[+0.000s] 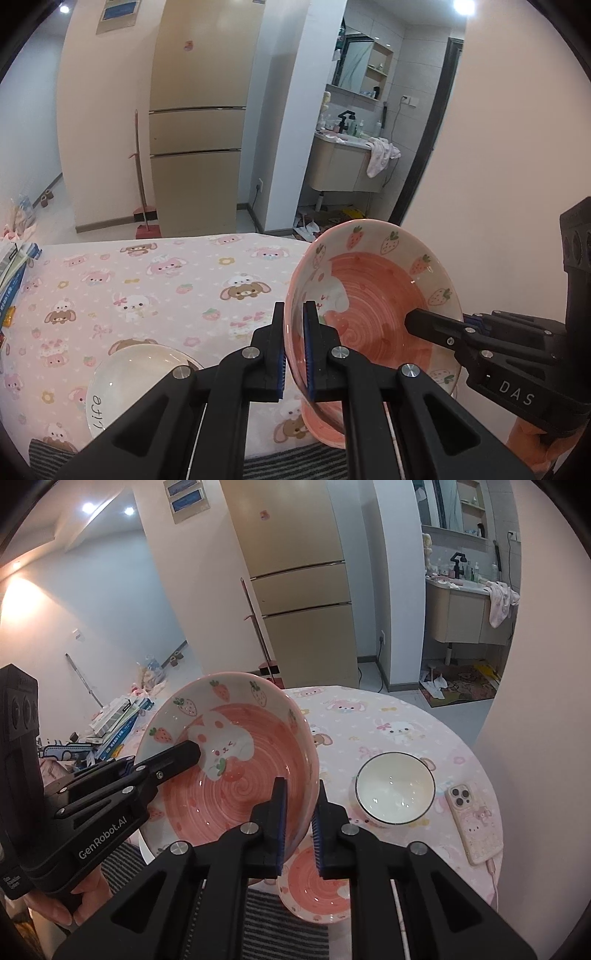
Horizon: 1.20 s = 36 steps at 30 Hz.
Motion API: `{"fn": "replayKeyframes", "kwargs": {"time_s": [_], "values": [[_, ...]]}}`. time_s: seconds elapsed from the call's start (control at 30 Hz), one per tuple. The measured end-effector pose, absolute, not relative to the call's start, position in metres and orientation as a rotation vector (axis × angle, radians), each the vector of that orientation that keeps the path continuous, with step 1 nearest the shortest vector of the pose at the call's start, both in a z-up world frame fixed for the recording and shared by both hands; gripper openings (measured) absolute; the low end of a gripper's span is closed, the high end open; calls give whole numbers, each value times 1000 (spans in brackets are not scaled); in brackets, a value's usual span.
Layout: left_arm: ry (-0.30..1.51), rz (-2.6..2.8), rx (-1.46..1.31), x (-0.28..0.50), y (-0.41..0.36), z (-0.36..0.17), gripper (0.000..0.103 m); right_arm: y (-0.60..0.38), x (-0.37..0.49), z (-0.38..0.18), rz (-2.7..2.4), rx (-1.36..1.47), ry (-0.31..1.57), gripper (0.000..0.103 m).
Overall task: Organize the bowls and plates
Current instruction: 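Lift the pink bowl with both grippers and carry it toward the black-rimmed white bowl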
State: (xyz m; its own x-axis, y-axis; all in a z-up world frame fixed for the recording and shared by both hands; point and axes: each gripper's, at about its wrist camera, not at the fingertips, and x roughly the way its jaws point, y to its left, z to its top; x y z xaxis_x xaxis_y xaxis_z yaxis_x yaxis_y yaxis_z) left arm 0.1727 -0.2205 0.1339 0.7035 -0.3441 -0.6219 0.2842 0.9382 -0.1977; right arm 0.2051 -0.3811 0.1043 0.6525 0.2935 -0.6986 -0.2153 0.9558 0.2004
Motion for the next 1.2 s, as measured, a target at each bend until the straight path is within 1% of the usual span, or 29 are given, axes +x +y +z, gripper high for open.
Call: {"fn": "replayKeyframes", "kwargs": {"time_s": [0.23, 0.33, 0.87, 1.1, 1.2], "values": [[729, -376, -73, 158, -231, 106, 8, -390, 186, 85, 268, 106, 829, 12], [731, -362, -19, 158, -239, 94, 8, -391, 182, 73, 254, 105, 839, 12], [899, -379, 84, 175, -278, 15, 9, -416, 187, 8, 174, 118, 976, 12], [940, -383, 118, 180, -288, -9, 12, -419, 189, -12, 138, 116, 989, 12], [945, -385, 141, 179, -293, -18, 16, -418, 189, -11, 114, 89, 969, 12]]}}
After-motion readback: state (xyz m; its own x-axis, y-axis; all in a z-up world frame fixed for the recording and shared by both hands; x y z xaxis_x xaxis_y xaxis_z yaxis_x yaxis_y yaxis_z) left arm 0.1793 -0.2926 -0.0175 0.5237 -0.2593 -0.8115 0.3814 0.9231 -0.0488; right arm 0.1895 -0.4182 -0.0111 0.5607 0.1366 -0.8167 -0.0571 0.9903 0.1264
